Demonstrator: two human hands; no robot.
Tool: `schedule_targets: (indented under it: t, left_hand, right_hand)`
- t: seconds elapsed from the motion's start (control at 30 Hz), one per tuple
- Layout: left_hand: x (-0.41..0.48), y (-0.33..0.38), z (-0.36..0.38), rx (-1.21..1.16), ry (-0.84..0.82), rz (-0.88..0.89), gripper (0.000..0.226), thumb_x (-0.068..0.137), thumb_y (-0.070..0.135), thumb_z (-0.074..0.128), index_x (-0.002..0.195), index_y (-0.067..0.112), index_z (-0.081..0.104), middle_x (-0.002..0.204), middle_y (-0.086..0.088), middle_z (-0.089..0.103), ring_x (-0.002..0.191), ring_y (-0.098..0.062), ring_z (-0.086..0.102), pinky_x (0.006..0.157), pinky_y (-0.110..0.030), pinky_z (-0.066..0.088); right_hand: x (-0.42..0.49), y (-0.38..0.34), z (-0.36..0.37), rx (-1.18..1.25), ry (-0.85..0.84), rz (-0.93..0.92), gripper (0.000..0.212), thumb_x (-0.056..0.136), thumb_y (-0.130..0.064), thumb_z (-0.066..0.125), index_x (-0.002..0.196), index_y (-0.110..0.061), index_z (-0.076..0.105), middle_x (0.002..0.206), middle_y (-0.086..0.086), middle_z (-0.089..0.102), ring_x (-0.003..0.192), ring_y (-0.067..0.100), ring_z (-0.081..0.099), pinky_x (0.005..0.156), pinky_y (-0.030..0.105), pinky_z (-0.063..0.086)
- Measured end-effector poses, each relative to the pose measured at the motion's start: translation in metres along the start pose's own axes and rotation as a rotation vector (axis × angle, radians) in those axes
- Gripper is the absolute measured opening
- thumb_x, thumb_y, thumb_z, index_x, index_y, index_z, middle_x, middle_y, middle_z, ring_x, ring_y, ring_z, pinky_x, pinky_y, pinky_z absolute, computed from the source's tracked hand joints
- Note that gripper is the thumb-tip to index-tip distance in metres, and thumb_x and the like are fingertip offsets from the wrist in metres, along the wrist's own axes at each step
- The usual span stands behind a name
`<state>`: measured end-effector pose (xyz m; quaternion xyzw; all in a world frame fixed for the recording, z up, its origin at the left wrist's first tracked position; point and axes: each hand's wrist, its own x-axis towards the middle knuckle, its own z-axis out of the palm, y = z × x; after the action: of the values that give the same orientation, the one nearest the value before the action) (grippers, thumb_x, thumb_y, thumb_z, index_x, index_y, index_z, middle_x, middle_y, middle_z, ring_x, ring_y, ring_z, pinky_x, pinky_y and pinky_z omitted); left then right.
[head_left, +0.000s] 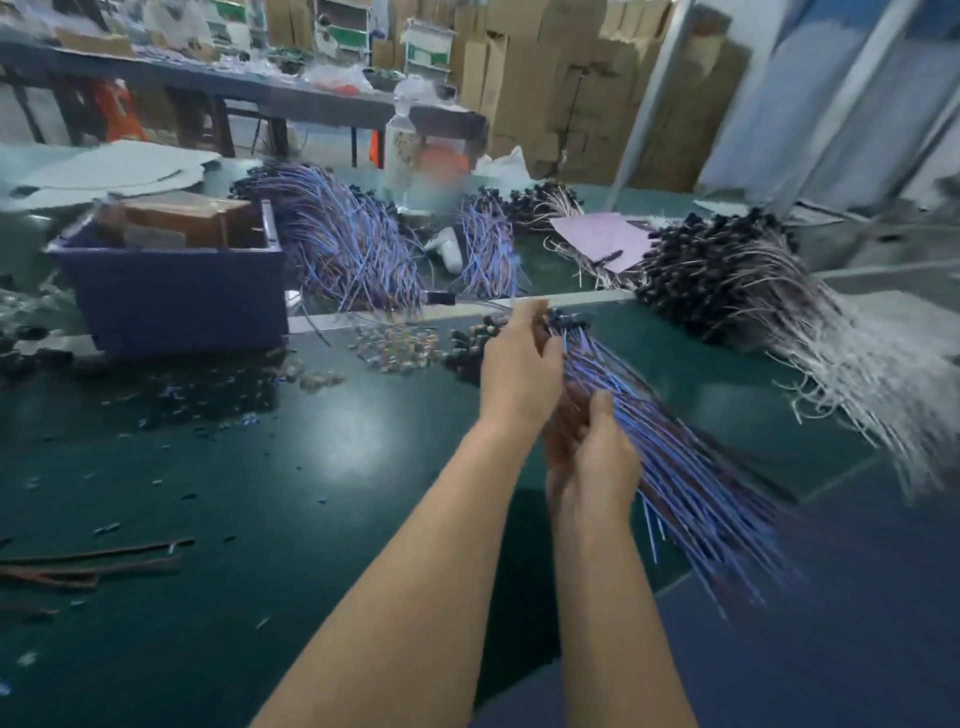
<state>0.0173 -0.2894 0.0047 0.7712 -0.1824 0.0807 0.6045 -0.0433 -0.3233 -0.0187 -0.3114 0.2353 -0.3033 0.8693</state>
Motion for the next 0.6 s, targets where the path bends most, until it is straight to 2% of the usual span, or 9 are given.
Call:
schedule_targets:
  t: [0.07, 0.1, 0.17, 0.2, 0.27, 0.33, 0.43, 0.53, 0.6]
  left_hand:
    - [-0.005, -0.009, 0.025, 0.057, -0.057, -0.092, 0.046, 0.093, 0.016, 0.056, 0.135, 0.012, 0.038, 0.103, -0.009, 0.066, 0.094, -0.026, 0.060, 0.080, -0.029, 0.041]
    - [-0.006, -0.015, 0.035, 0.078, -0.068, -0.140, 0.047, 0.093, 0.017, 0.057, 0.133, 0.009, 0.036, 0.105, -0.013, 0.066, 0.098, -0.030, 0.060, 0.082, -0.032, 0.042]
    - [-0.008, -0.027, 0.048, 0.101, -0.074, -0.213, 0.038, 0.091, 0.016, 0.059, 0.122, 0.005, 0.040, 0.107, -0.016, 0.065, 0.102, -0.032, 0.060, 0.085, -0.035, 0.044]
    - [-0.009, -0.033, 0.051, 0.120, -0.088, -0.230, 0.031, 0.091, 0.016, 0.058, 0.117, 0.004, 0.045, 0.108, -0.016, 0.065, 0.103, -0.032, 0.059, 0.086, -0.034, 0.044]
    - [-0.011, -0.041, 0.056, 0.196, -0.138, -0.223, 0.020, 0.093, 0.018, 0.055, 0.107, 0.004, 0.060, 0.106, -0.014, 0.067, 0.102, -0.029, 0.059, 0.084, -0.030, 0.042]
    - [-0.013, -0.046, 0.056, 0.234, -0.148, -0.186, 0.021, 0.094, 0.018, 0.051, 0.095, 0.004, 0.067, 0.099, -0.013, 0.068, 0.097, -0.029, 0.060, 0.078, -0.029, 0.041]
    - [-0.014, -0.046, 0.041, 0.202, -0.048, -0.190, 0.021, 0.092, 0.017, 0.051, 0.093, 0.006, 0.069, 0.096, -0.010, 0.070, 0.095, -0.025, 0.062, 0.076, -0.026, 0.040]
    - [-0.010, -0.046, 0.006, 0.059, 0.071, -0.234, 0.017, 0.092, 0.016, 0.052, 0.098, 0.012, 0.068, 0.094, -0.003, 0.069, 0.088, -0.016, 0.061, 0.076, -0.019, 0.042]
    - [-0.010, -0.044, -0.028, -0.074, 0.179, -0.246, 0.013, 0.093, 0.013, 0.051, 0.097, 0.015, 0.063, 0.083, 0.008, 0.063, 0.078, -0.006, 0.057, 0.068, -0.011, 0.041]
  right_hand:
    - [0.010, -0.006, -0.015, 0.062, 0.077, 0.104, 0.035, 0.102, -0.023, 0.039, 0.078, -0.005, 0.058, 0.052, -0.001, 0.066, 0.050, 0.009, 0.065, 0.050, 0.018, 0.054]
    - [0.015, -0.007, -0.021, 0.090, 0.098, 0.154, 0.035, 0.103, -0.022, 0.037, 0.081, -0.004, 0.057, 0.056, 0.001, 0.067, 0.059, 0.011, 0.066, 0.056, 0.018, 0.055]
    - [0.023, -0.009, -0.028, 0.140, 0.117, 0.236, 0.031, 0.104, -0.020, 0.034, 0.093, -0.001, 0.056, 0.076, 0.006, 0.066, 0.084, 0.018, 0.063, 0.085, 0.024, 0.052]
    - [0.027, -0.009, -0.029, 0.165, 0.131, 0.264, 0.030, 0.104, -0.019, 0.032, 0.097, 0.000, 0.055, 0.083, 0.009, 0.063, 0.090, 0.021, 0.060, 0.096, 0.030, 0.047]
    - [0.033, -0.010, -0.028, 0.196, 0.151, 0.290, 0.031, 0.104, -0.016, 0.029, 0.090, 0.001, 0.052, 0.086, 0.011, 0.057, 0.090, 0.023, 0.057, 0.104, 0.035, 0.040]
    - [0.035, -0.009, -0.025, 0.171, 0.127, 0.319, 0.031, 0.103, -0.012, 0.029, 0.091, 0.002, 0.053, 0.092, 0.014, 0.058, 0.095, 0.025, 0.057, 0.105, 0.033, 0.040]
    - [0.030, -0.003, -0.020, 0.025, 0.066, 0.322, 0.023, 0.099, -0.007, 0.036, 0.109, 0.000, 0.055, 0.100, 0.014, 0.062, 0.092, 0.026, 0.061, 0.091, 0.031, 0.046]
    - [0.017, 0.011, -0.003, -0.104, -0.036, 0.252, 0.018, 0.098, -0.005, 0.039, 0.103, -0.002, 0.056, 0.089, 0.012, 0.064, 0.086, 0.023, 0.064, 0.082, 0.029, 0.052]
    - [0.006, 0.027, 0.017, -0.245, -0.141, 0.192, 0.019, 0.098, -0.003, 0.040, 0.093, -0.005, 0.058, 0.079, 0.009, 0.065, 0.071, 0.017, 0.064, 0.068, 0.025, 0.054]
